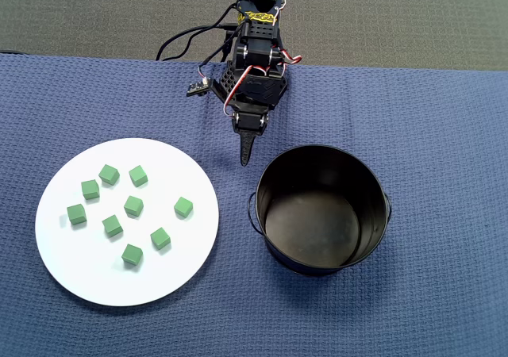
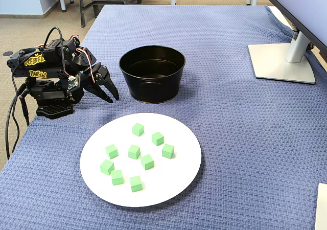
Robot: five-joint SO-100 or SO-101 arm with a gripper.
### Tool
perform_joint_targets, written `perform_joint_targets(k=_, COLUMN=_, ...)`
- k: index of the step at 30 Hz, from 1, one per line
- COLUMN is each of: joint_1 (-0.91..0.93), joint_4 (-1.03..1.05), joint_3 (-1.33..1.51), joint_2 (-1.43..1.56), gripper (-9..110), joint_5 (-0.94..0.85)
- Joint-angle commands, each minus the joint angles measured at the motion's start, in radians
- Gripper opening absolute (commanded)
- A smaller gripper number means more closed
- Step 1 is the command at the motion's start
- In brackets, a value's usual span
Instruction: Pick up the green cubes from the white plate and place them in the black recipient
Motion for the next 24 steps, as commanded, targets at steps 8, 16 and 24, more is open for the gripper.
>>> perform_joint_targets(k=8, joint_1=0.046, joint_4=-0.123, joint_3=-0.098, joint_2=-0.167, gripper=0, joint_5=-0.094)
perform_joint_targets(k=16, joint_1=0.055, joint_4=-0.127, joint_3=-0.114, joint_2=-0.167, gripper=0, joint_5=-0.147)
perform_joint_targets(k=24, joint_1=0.187, joint_4=-0.069, joint_3=-0.325, joint_2=-0.23, gripper=11, joint_5=-0.402)
